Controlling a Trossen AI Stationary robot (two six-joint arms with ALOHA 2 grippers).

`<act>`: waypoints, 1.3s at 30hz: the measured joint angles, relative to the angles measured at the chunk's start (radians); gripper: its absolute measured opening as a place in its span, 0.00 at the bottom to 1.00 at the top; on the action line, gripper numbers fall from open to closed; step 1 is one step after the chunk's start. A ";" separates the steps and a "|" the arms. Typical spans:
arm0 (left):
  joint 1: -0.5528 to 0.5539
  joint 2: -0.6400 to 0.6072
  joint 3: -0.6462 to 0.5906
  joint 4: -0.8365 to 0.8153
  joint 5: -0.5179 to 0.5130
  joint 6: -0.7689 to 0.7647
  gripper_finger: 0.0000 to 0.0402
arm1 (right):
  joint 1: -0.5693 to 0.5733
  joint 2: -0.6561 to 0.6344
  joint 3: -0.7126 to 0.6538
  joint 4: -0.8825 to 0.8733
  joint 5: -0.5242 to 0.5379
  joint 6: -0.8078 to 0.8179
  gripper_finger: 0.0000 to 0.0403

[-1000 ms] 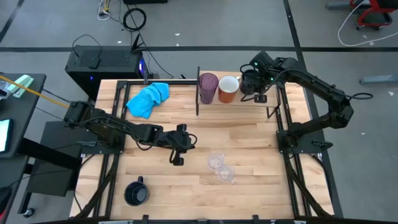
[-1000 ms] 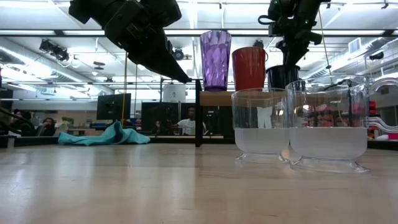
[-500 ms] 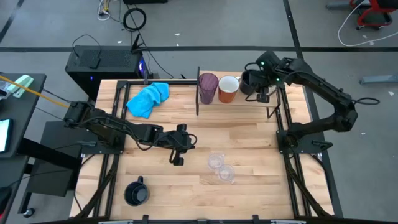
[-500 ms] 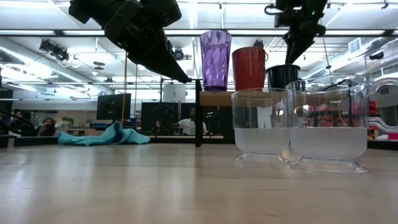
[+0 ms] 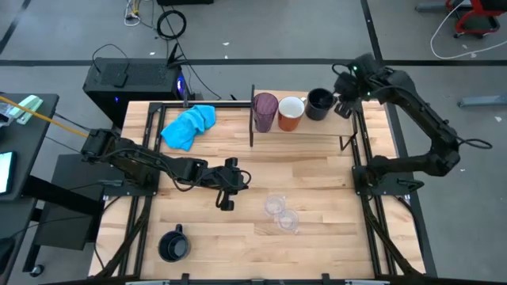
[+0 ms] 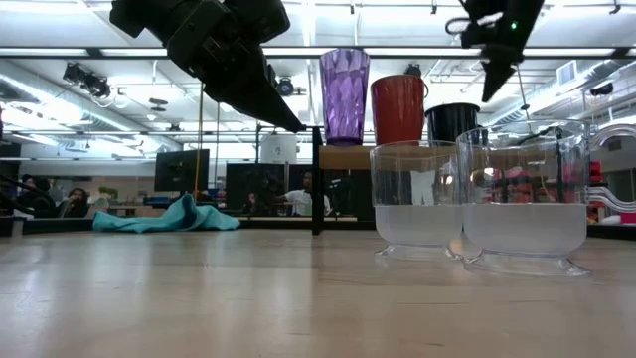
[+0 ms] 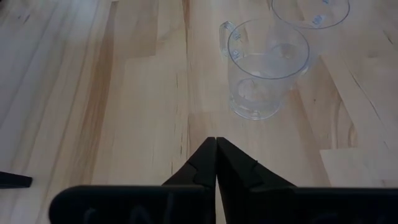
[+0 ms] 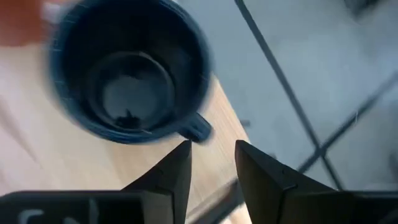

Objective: Stack small to large cups/mugs on shelf
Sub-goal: Adjust the mugs on the shelf

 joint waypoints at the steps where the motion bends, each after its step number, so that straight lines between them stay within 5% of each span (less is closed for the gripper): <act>1: 0.000 0.000 0.000 0.000 0.000 0.000 0.04 | -0.016 0.007 0.000 -0.012 0.001 0.009 0.31; 11: 0.000 0.000 0.000 0.000 0.000 0.013 0.06 | -0.102 0.115 0.000 -0.079 -0.011 0.024 0.26; 21: 0.000 0.000 0.000 -0.002 0.000 0.009 0.04 | -0.189 0.157 0.000 -0.054 -0.158 0.024 0.20; 39: 0.000 0.000 0.000 -0.002 0.000 0.010 0.04 | -0.192 0.159 0.000 -0.046 -0.214 0.122 0.13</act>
